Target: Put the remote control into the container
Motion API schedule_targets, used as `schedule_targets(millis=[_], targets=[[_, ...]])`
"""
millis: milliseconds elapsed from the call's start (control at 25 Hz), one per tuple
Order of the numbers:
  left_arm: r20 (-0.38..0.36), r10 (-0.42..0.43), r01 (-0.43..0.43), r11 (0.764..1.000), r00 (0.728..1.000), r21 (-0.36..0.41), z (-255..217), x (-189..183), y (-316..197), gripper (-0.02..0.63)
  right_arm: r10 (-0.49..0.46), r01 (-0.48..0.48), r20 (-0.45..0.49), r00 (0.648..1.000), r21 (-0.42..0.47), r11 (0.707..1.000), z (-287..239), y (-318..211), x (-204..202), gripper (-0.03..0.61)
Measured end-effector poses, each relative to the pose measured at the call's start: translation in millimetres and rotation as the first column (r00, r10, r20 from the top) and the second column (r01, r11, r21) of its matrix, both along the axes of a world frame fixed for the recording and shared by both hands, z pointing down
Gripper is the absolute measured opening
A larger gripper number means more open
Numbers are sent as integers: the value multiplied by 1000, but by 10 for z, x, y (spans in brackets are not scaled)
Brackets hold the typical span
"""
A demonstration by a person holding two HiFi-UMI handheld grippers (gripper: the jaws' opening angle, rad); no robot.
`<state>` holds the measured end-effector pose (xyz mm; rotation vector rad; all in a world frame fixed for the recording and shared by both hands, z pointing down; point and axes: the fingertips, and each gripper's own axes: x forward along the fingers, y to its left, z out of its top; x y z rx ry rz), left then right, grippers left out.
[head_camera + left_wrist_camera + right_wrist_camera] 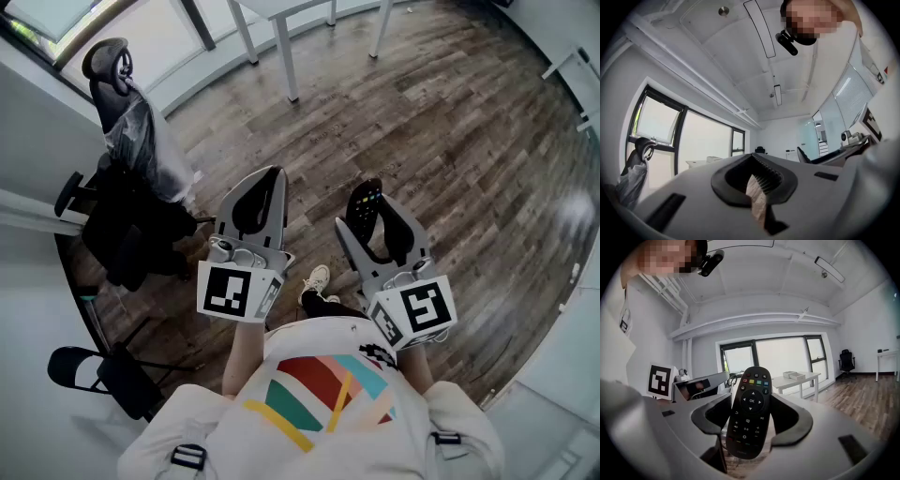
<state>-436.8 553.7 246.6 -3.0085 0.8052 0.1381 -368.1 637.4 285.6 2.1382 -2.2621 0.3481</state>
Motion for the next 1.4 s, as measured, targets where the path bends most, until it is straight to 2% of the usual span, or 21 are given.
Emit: schedule_targets(millis=[240,640,920,1160,1280,1400], targets=[[-5,3,-3,1000,1000,9,-33,-35,19,6,8,-8,8,1000,8,1000,-12,1,-17,261],[5,-46,46,999,999,24,-95,-222,121,6,-10,10,15,1000,24,1000,-58,100,-82,261],[-12,-73,73,997,997,21,-102,-308,359,6,7,-8,39,999,38,999,-102,378,-45,261],[21,-49,49,999,999,12,-5,-101,412,6,67,-68,66,996,17,998,-23,483,233,261],[51,-52,51,999,997,18,86,29,202,6,87,-87,87,992,0,996,112,377,408,261],[71,-48,45,998,996,40,145,312,-199,6,134,-132,115,984,-25,991,263,121,745,261]])
